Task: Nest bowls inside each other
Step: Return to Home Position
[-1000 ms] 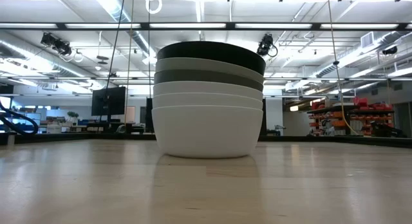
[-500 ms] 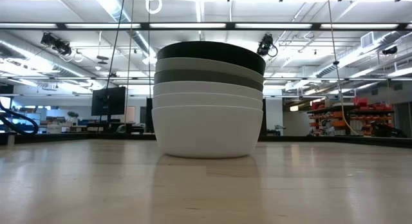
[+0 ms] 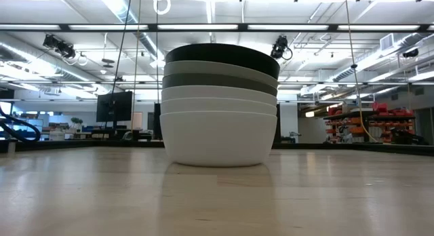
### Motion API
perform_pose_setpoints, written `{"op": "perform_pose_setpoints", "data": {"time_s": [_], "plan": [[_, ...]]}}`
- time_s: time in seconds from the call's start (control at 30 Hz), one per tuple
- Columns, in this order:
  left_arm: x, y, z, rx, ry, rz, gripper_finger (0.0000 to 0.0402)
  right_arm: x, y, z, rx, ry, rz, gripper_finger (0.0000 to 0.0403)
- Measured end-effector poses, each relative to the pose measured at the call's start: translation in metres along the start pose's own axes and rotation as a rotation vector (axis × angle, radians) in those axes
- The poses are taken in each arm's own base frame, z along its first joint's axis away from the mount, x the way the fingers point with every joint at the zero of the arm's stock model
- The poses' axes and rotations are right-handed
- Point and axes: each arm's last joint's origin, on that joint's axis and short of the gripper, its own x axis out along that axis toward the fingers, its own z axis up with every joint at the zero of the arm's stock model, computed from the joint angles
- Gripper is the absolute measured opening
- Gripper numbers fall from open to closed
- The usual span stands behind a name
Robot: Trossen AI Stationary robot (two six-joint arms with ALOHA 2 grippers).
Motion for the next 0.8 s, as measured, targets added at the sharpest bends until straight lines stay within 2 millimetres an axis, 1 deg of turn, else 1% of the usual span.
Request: {"op": "perform_pose_setpoints", "data": {"time_s": [0.17, 0.33, 0.63, 0.8], "plan": [[0.000, 0.000, -0.002, -0.001, 0.005, 0.001, 0.0107, -0.001, 0.000, -0.002, -0.009, 0.000, -0.015, 0.0014], [0.000, 0.000, -0.004, -0.003, 0.011, 0.001, 0.0107, -0.009, -0.002, -0.012, 0.004, 0.005, -0.077, 0.0014], [0.001, 0.001, -0.006, -0.033, 0.034, 0.005, 0.0107, -0.024, 0.001, -0.022, -0.006, -0.035, -0.068, 0.0014], [0.001, 0.001, -0.007, -0.034, 0.038, 0.007, 0.0107, -0.026, 0.001, -0.024, -0.002, -0.030, -0.069, 0.0014]]}}
